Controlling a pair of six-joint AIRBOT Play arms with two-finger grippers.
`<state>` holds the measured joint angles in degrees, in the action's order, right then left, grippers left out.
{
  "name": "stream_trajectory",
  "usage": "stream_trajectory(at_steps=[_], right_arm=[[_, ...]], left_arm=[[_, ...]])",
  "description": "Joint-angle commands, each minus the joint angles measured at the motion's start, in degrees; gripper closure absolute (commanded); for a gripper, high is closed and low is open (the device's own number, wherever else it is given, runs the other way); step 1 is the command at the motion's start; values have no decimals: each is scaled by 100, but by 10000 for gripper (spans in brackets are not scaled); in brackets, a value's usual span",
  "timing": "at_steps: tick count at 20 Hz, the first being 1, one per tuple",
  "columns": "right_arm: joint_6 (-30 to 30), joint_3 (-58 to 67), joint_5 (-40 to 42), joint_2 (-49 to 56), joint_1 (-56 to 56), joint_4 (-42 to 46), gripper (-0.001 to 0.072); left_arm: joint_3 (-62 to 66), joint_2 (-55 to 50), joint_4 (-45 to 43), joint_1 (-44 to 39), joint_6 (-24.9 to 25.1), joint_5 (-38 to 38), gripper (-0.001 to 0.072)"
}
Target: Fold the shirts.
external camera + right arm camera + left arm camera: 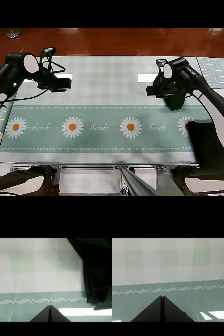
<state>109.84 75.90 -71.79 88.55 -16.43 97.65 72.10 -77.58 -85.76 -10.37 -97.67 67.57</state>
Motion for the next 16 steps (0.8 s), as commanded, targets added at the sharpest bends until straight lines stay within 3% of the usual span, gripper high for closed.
stream_trajectory(at_steps=[1,14,16], right_arm=[[0,-2,2,2,-7,-2,681],[-2,-2,59,2,-7,7,681],[-98,-2,352,2,-7,363,681]], left_arm=[[-2,-4,0,4,2,0,680],[-2,-4,0,0,2,0,680],[-2,-33,2,0,0,-361,680]])
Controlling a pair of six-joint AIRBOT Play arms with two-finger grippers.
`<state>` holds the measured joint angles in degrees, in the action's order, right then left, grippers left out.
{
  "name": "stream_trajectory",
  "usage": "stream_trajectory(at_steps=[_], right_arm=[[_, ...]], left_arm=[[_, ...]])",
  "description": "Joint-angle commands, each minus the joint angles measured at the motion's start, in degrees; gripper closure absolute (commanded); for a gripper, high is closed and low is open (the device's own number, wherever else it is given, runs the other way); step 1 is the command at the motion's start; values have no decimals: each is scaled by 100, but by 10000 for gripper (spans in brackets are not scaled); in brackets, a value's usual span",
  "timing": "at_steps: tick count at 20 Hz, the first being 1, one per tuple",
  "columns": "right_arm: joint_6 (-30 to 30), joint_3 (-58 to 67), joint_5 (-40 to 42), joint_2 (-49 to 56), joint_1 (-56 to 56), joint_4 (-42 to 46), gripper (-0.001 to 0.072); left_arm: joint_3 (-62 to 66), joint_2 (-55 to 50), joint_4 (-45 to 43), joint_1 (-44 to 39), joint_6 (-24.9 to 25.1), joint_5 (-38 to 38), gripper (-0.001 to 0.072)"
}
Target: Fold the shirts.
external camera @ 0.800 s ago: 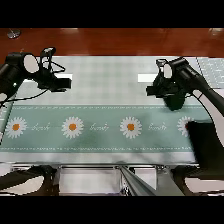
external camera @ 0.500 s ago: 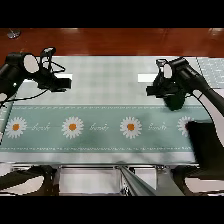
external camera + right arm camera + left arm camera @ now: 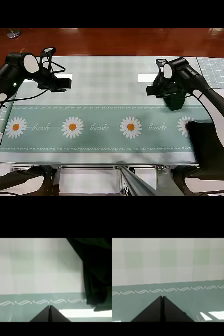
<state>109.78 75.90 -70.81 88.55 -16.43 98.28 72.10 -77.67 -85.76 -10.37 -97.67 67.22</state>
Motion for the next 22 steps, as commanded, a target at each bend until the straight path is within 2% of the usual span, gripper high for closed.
stream_trajectory(at_steps=[1,2,3,4,5,6,7,8,10,12,14,16,17,18,19,20,22], right_arm=[[-103,-2,422,2,-4,680,681],[-87,-2,640,4,-4,1073,665],[98,-2,876,4,-4,1617,372],[262,-2,1165,4,-2,2218,84],[393,-2,1499,4,42,2903,73],[726,0,1788,4,162,3460,73],[1180,13,2044,20,389,3814,74],[1526,114,2127,83,688,3814,76],[1742,393,2122,334,1314,3268,77],[1340,686,2065,684,1869,2159,77],[483,960,1652,1104,2236,678,77],[-37,1036,1014,1438,2409,-232,86],[-216,1036,748,1526,2424,-457,114],[-380,1036,525,1550,2422,-555,285],[-713,1036,396,1515,2393,-708,566],[-990,1043,319,1447,2374,-894,682],[-1082,1257,-7,1276,2371,-1220,682]], left_arm=[[-2,-66,2,0,0,-610,680],[-2,-114,2,0,2,-837,680],[-2,-173,-4,4,2,-1119,667],[2,-247,-7,26,4,-1377,424],[4,-317,-107,37,37,-1598,14],[11,-378,-334,59,90,-1827,5],[9,-428,-498,96,87,-2011,5],[9,-461,-518,153,87,-2142,5],[11,-490,-516,273,83,-2271,6],[9,-511,-511,348,35,-2271,6],[9,-544,-511,367,24,-2264,6],[9,-579,-509,361,24,-2216,6],[9,-599,-509,363,26,-2127,6],[9,-610,-511,367,26,-1963,6],[37,-599,-511,387,-46,-1569,7],[111,-579,-511,402,-251,-1008,7],[144,-402,-511,417,-22,-225,7]])
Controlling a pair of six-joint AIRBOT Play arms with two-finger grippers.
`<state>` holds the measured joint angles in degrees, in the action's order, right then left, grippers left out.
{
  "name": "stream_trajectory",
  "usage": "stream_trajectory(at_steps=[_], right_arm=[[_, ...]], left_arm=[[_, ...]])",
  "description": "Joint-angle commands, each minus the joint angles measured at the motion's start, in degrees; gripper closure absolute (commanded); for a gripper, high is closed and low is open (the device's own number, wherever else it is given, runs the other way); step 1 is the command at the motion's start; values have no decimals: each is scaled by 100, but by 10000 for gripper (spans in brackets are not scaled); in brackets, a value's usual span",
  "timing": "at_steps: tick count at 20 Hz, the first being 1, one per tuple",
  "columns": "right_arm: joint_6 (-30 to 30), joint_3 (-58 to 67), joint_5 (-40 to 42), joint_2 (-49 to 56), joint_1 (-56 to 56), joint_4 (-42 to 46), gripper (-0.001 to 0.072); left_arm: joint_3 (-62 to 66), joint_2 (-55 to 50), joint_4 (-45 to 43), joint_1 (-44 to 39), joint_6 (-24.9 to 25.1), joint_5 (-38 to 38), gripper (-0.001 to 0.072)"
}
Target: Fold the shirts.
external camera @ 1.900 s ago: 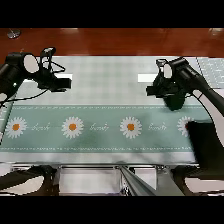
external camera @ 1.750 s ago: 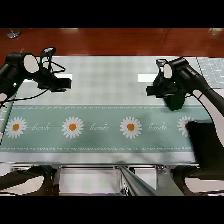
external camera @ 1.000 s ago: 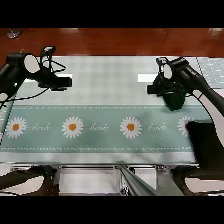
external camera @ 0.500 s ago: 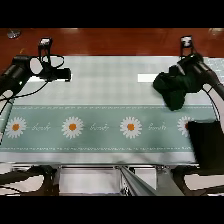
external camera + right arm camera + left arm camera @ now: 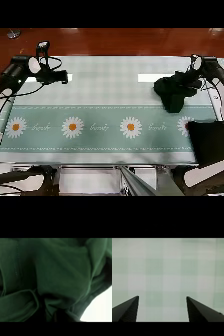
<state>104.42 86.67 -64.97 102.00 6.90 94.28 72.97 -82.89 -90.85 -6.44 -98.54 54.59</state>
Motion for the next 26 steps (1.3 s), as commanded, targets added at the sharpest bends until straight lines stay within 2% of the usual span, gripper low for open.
stream_trajectory(at_steps=[1,4,7,9,11,14,16,21,23,26], right_arm=[[-640,372,-710,-234,37,-999,682],[-726,863,-448,-1150,39,-1325,682],[-723,1572,76,-1976,-52,-1488,682],[-793,2186,87,-2293,-225,-1473,683],[-901,2719,-13,-2542,-463,-1469,682],[-1322,3029,90,-3119,-1078,-1327,683],[-1366,3027,103,-3574,-1519,-1064,682],[-1467,2959,-1270,-4068,-2328,-1025,682],[-1449,2459,-1526,-4065,-2809,-1167,682],[-1270,1003,-1145,-3958,-3727,-1126,682]], left_arm=[[55,297,-2,24,256,1279,7],[-326,1333,164,9,330,1388,7],[-1574,2959,1394,-205,380,828,7],[-2341,3838,1604,-507,339,424,7],[-2800,4385,1611,-691,179,323,7],[-2946,4538,1615,-758,177,326,7],[-2949,4520,1633,-758,177,192,7],[-2949,4511,1335,-750,179,-590,7],[-2949,4492,1325,-752,179,-719,7],[-2975,4422,1187,-750,179,-776,7]])
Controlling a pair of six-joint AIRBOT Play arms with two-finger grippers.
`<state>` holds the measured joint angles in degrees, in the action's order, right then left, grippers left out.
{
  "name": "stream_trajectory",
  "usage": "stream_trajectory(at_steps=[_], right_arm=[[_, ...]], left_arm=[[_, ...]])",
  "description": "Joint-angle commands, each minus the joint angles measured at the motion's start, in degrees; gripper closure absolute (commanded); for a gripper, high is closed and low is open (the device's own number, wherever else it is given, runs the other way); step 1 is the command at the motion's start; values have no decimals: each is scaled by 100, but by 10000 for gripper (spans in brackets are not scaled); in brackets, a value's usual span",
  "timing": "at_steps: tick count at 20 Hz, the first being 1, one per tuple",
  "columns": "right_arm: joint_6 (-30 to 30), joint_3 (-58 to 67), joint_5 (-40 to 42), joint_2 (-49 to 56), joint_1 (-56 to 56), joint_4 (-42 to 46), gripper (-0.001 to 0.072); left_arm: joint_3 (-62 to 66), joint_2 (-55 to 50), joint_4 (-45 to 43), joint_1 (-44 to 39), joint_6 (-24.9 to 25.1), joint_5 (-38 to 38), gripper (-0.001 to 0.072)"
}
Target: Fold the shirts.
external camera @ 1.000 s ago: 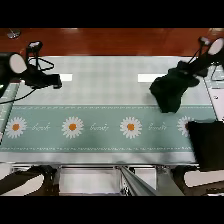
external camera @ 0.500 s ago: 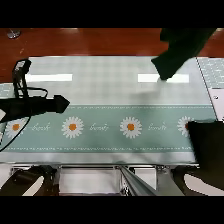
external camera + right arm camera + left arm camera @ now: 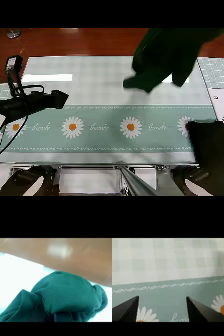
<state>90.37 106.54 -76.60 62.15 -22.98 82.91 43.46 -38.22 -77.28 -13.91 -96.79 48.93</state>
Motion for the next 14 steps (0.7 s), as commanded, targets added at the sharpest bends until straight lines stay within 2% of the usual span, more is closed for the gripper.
stream_trajectory(at_steps=[1,3,5,8,9,10,12,13,14], right_arm=[[269,-1473,385,131,-951,0,682],[546,-2236,1239,560,-1281,-127,682],[723,-2485,1600,1303,-1497,-629,682],[249,-2483,1696,2428,-1700,-1895,668],[232,-2481,1718,2649,-1698,-2304,470],[114,-2481,1727,2771,-1644,-2601,78],[-68,-2374,1451,2702,-1344,-2424,82],[-249,-2203,1196,2603,-1075,-2059,93],[-334,-1985,911,2444,-713,-1394,94]], left_arm=[[-52,-116,-254,-2,4,-256,7],[-61,-317,-262,-4,2,-195,7],[-63,-487,-240,-4,2,-129,7],[-59,-778,-422,-2,7,-192,7],[-59,-894,-420,-4,7,-144,7],[-57,-1005,-415,-4,4,-33,7],[-55,-1147,-417,-4,39,407,7],[-59,-1182,-461,-2,428,584,7],[-59,-1209,-763,4,612,793,8]])
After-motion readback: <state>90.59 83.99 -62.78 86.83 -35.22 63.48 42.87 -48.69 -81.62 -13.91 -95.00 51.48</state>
